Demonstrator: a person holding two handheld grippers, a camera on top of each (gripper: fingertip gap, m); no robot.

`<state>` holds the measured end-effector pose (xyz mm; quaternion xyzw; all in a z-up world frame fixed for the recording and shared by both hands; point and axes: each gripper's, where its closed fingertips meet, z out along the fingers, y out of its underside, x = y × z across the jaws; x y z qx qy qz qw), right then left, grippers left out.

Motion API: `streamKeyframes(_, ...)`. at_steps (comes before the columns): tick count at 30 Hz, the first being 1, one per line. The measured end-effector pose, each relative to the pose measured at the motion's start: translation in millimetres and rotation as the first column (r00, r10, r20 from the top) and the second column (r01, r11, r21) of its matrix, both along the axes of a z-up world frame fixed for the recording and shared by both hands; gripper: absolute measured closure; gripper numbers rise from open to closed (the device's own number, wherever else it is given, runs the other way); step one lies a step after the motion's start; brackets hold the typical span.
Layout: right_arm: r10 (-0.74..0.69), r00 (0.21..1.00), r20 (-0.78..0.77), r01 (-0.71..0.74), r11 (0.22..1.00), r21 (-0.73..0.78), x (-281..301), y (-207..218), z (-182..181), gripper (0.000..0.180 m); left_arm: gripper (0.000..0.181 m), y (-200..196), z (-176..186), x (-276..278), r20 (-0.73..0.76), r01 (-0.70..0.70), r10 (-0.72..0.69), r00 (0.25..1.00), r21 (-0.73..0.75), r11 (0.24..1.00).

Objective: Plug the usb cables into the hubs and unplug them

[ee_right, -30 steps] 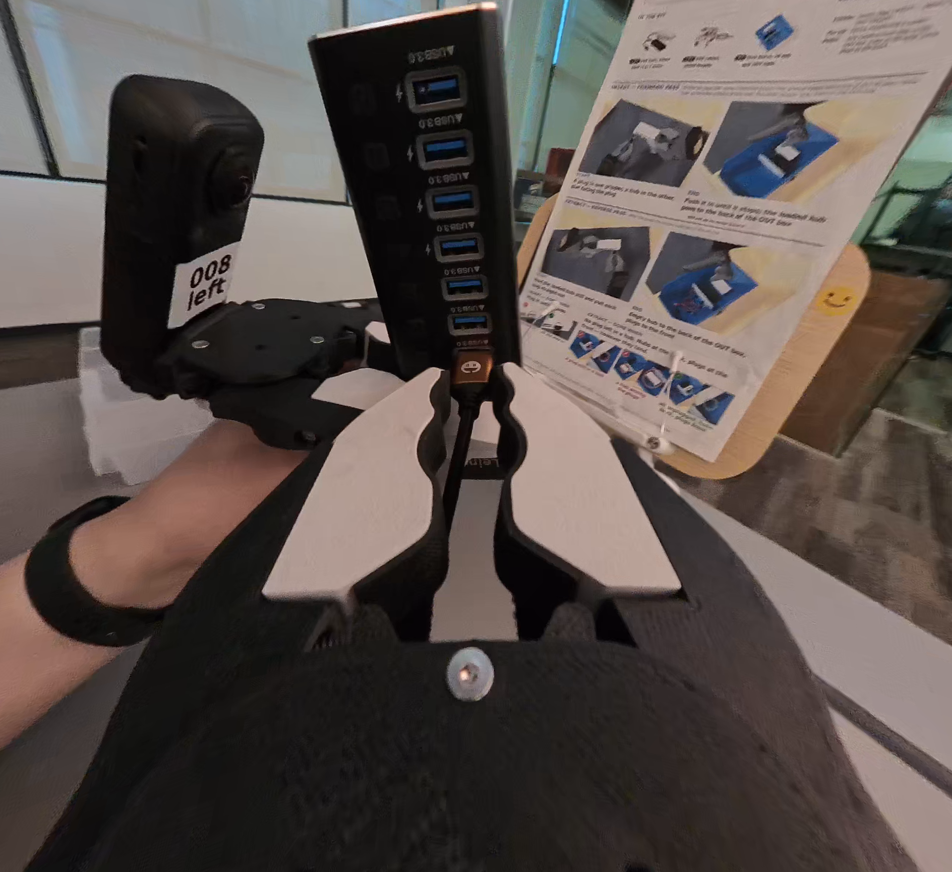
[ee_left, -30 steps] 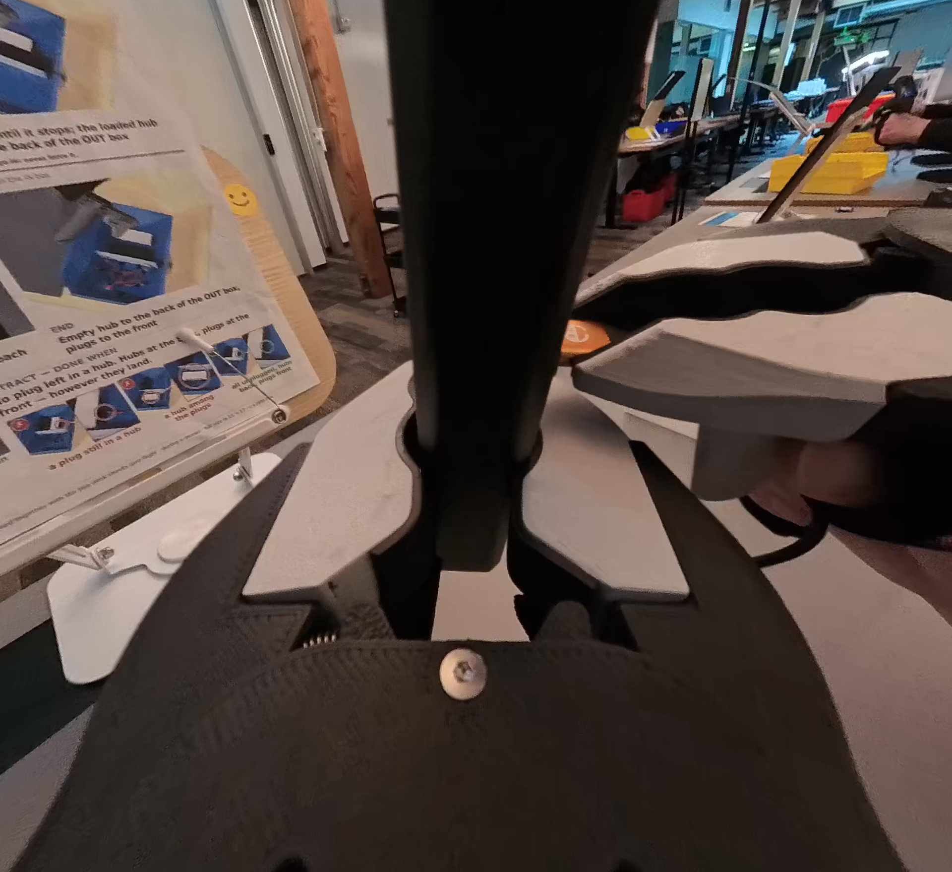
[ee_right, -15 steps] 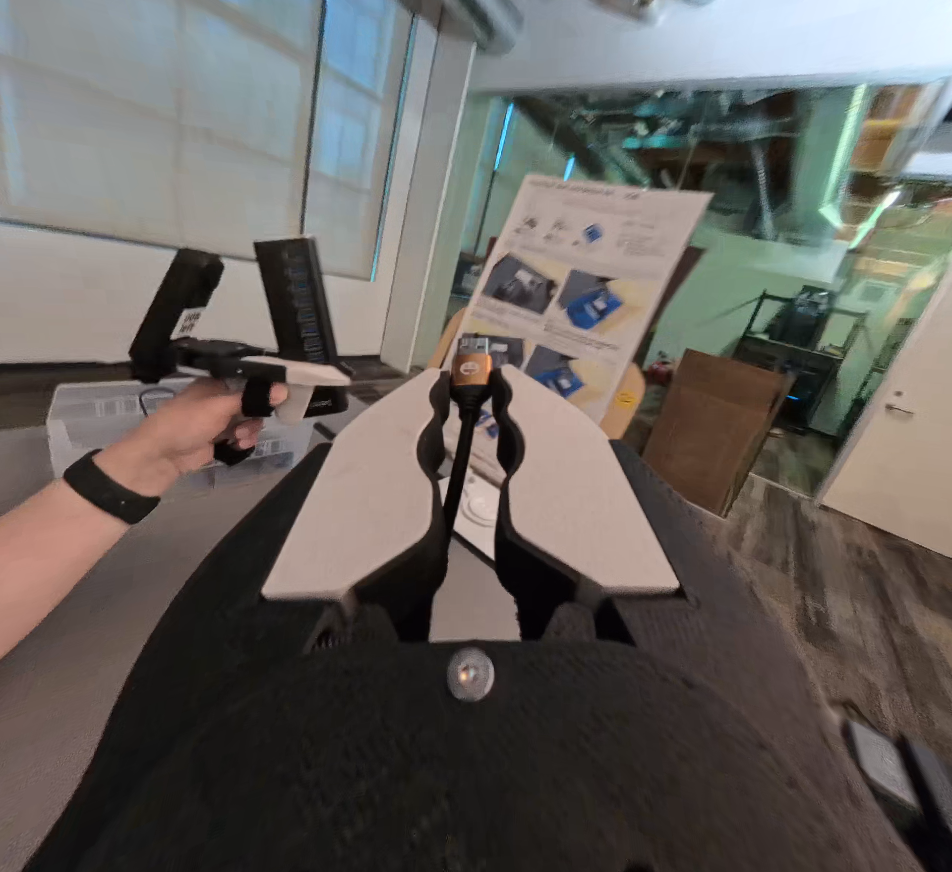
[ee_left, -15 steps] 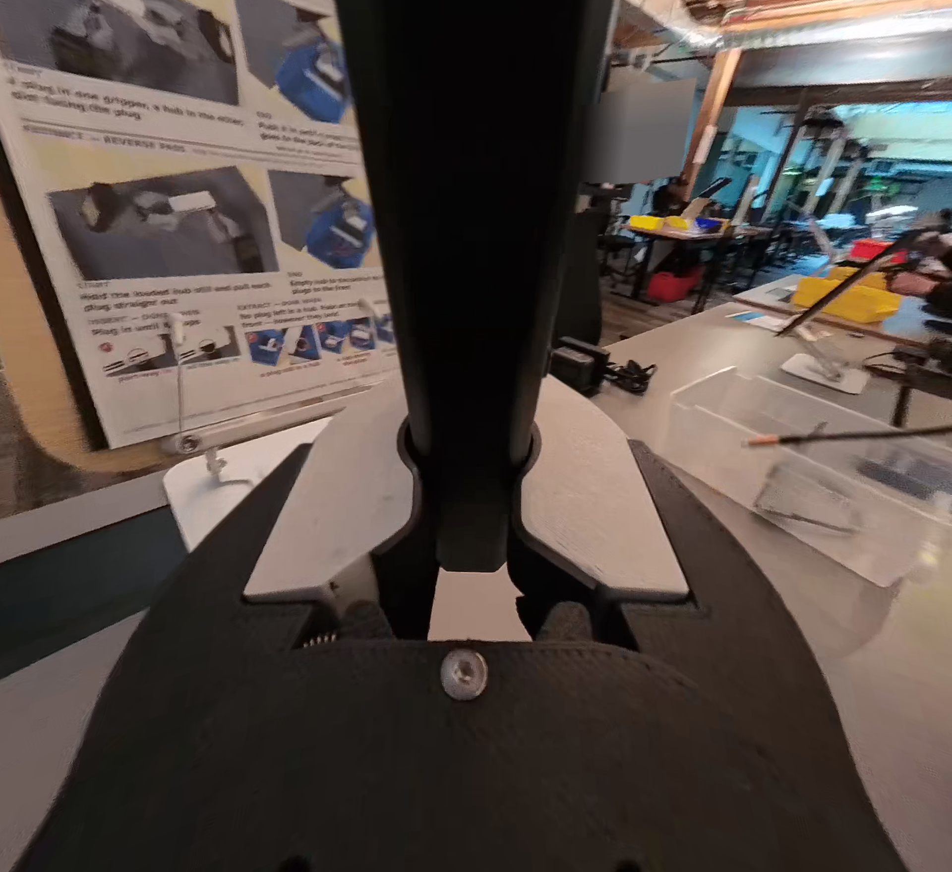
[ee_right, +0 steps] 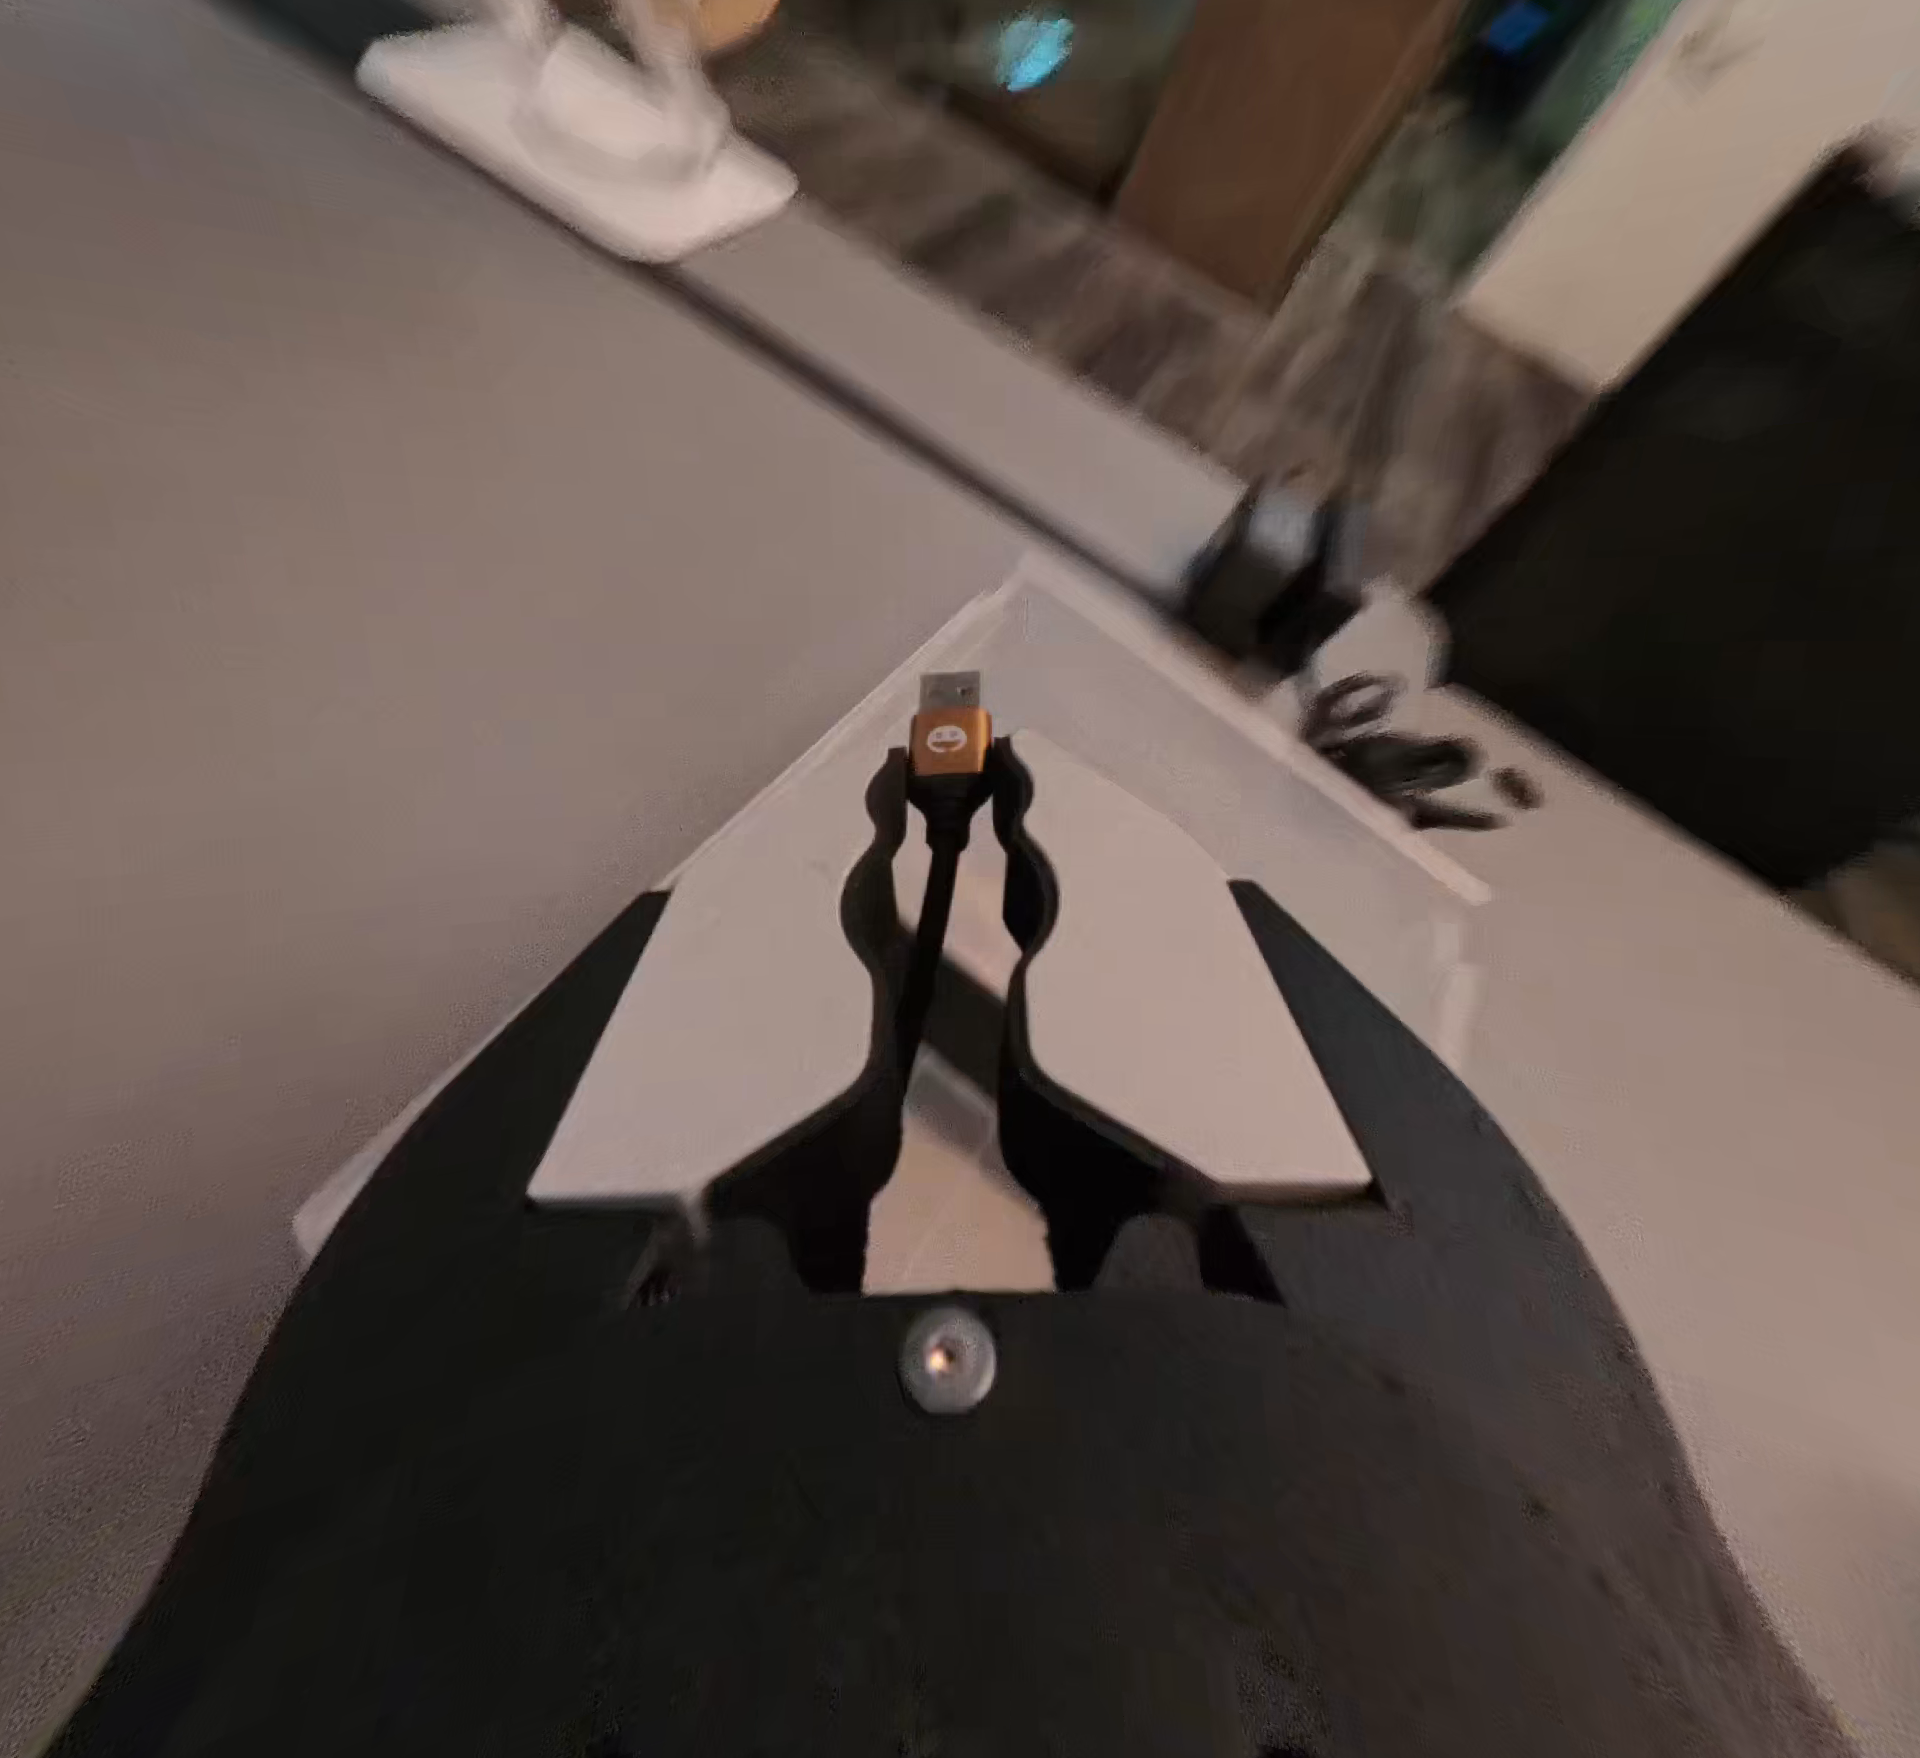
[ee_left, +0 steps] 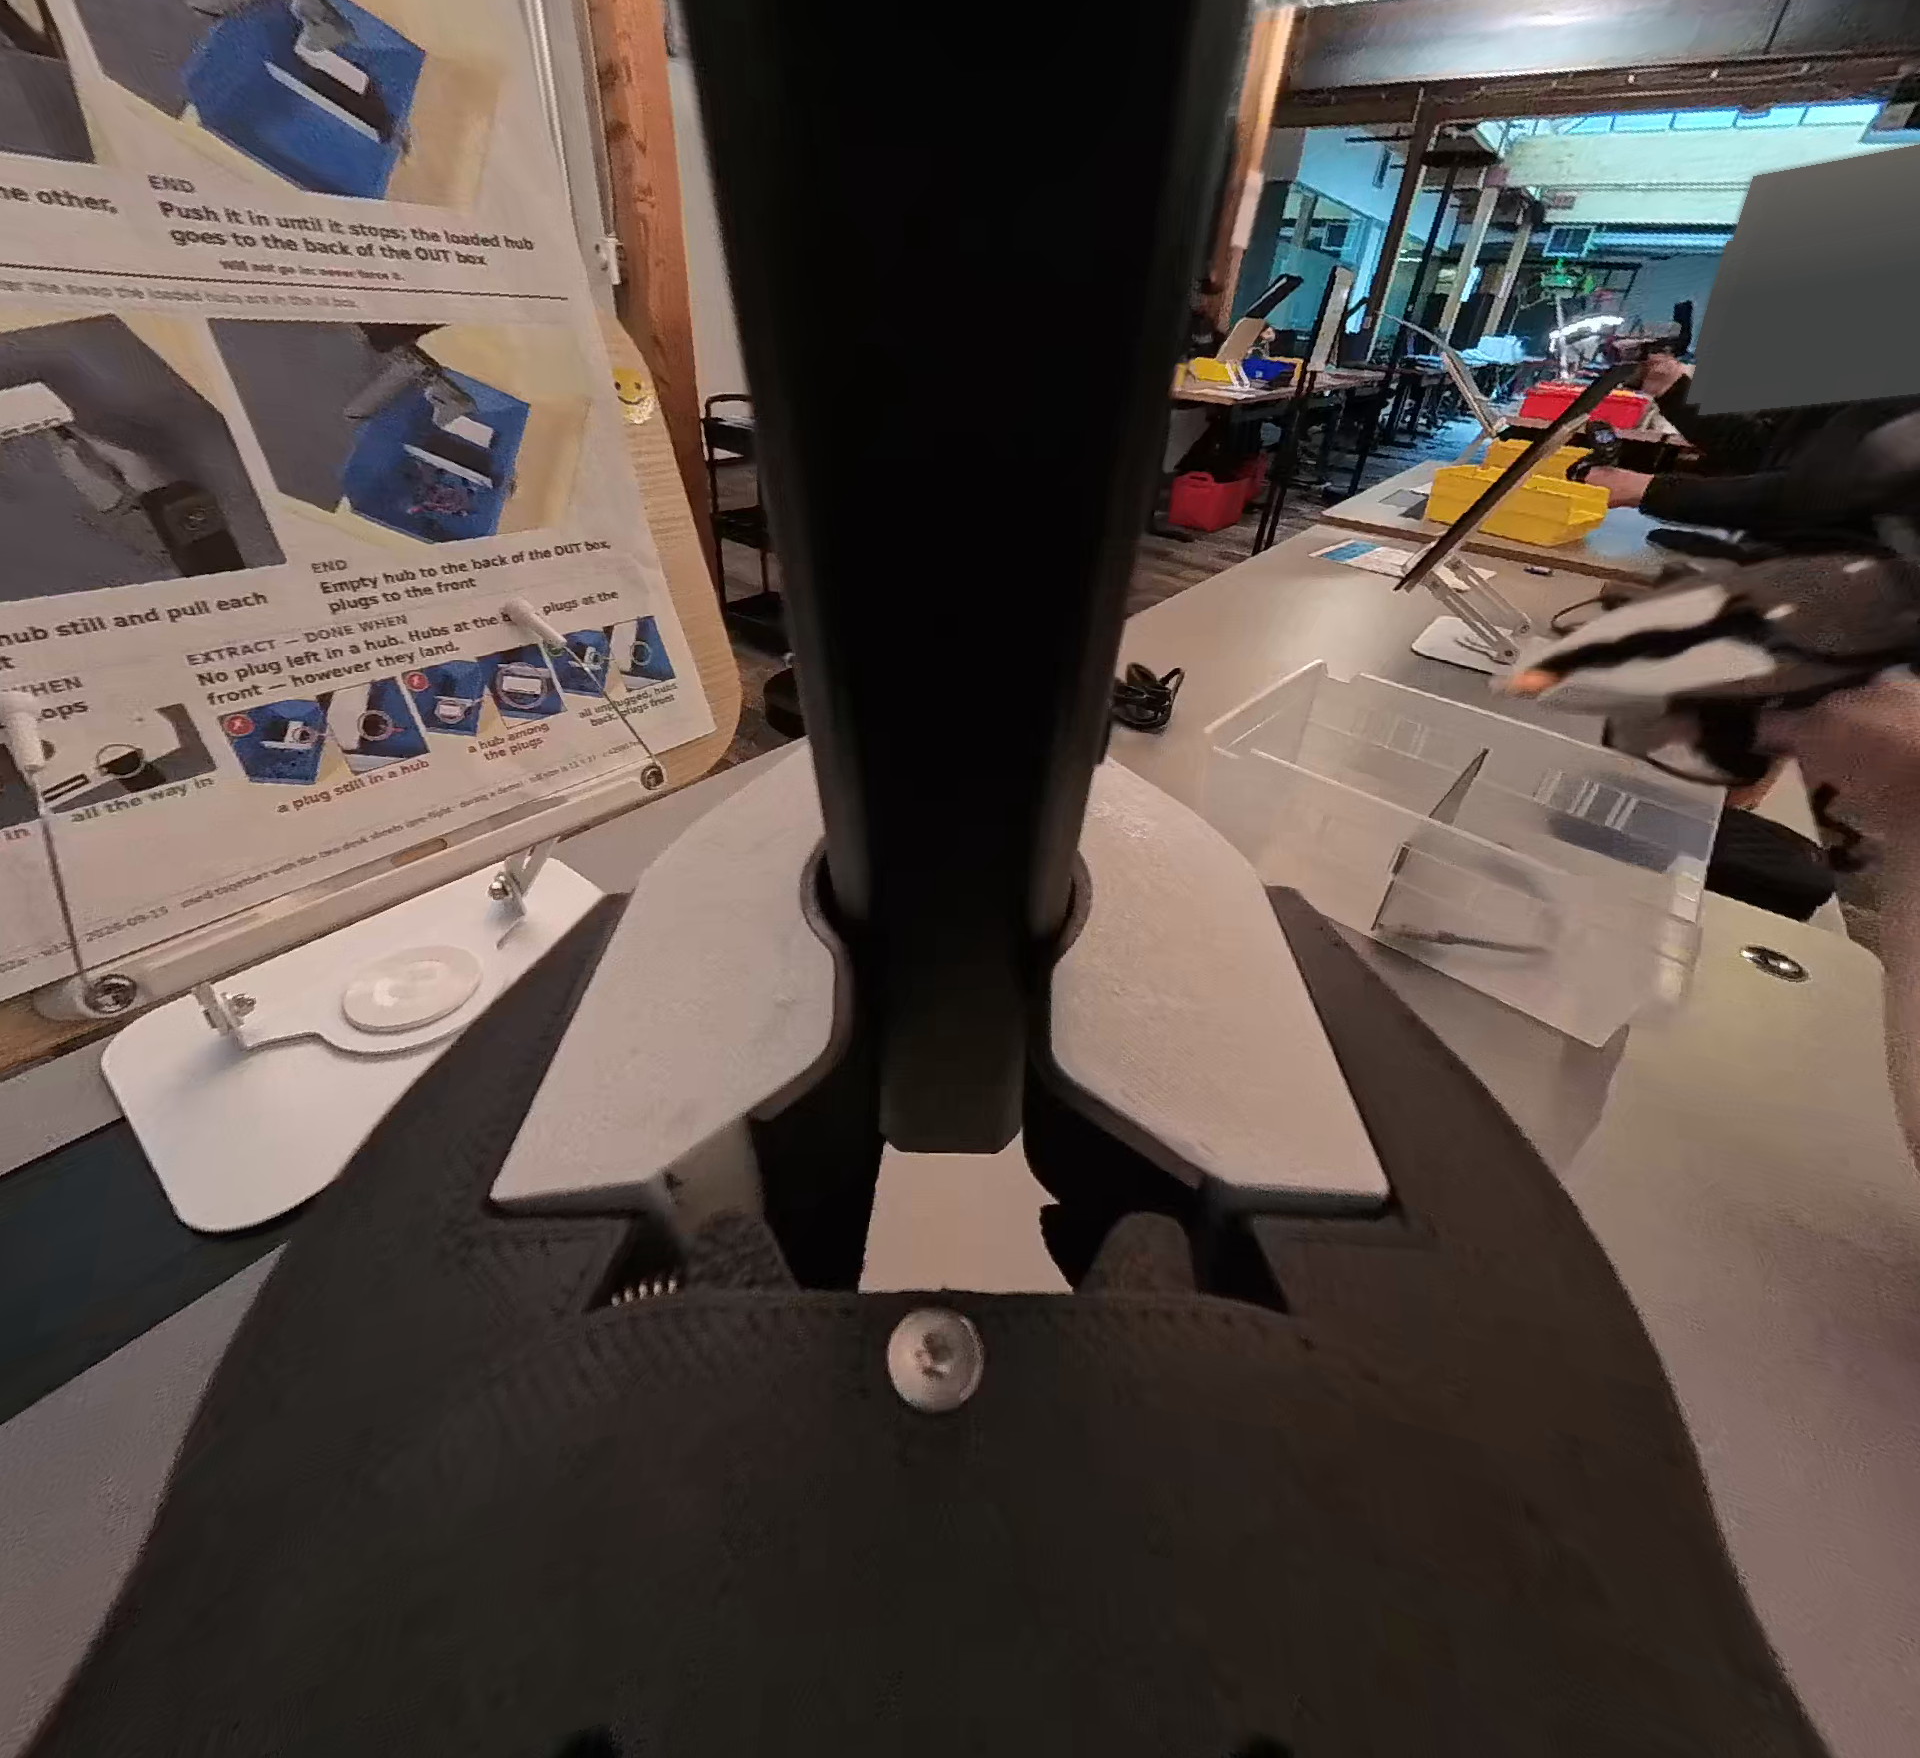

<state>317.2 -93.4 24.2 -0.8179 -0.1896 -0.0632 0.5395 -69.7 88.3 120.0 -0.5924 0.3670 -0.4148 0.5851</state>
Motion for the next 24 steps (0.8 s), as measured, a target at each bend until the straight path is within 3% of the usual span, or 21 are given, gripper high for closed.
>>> streamKeyframes(2, 0.104, 0.993, -0.047, -0.109, 0.988, -0.105, -10, 4, -36, 0.164, 0.151, -3, 2, 3, 0.012, 0.021, -0.021, 1.0, -0.006, 1.0)
streamKeyframes(4, 0.19, 0.971, -0.147, -0.212, 0.965, -0.153, -24, 7, -47, 0.164, 0.151, -6, 4, 6, 0.019, 0.037, -0.036, 0.999, -0.009, 0.999)
streamKeyframes(11, 0.417, 0.879, -0.231, -0.459, 0.87, -0.178, -89, 7, -24, 0.164, 0.151, -12, 2, 14, -0.026, 0.034, -0.033, 0.999, 0.014, 0.999)
streamKeyframes(14, 0.432, 0.874, -0.223, -0.463, 0.88, -0.109, -90, 17, -11, 0.164, 0.151, -12, 4, 14, -0.018, 0.037, -0.037, 0.999, 0.013, 0.999)
streamKeyframes(16, 0.361, 0.904, -0.23, -0.393, 0.913, -0.107, -77, 20, -9, 0.164, 0.152, -12, 4, 12, -0.015, 0.039, -0.038, 0.999, 0.01, 0.999)
streamKeyframes(18, 0.203, 0.955, -0.218, -0.252, 0.941, -0.225, -49, 16, -29, 0.164, 0.151, -11, 4, 10, -0.012, 0.036, -0.036, 0.999, 0.006, 0.999)
streamKeyframes(21, -0.049, 0.987, -0.152, -0.027, 0.886, -0.463, -4, -7, -73, 0.164, 0.152, -10, 4, 8, -0.001, 0.045, -0.045, 0.999, -0.007, 0.999)
streamKeyframes(24, -0.239, 0.959, -0.15, 0.133, 0.853, -0.505, 32, -14, -91, 0.162, 0.152, -11, 4, 6, 0.017, 0.06, -0.059, 0.998, -0.021, 0.998)
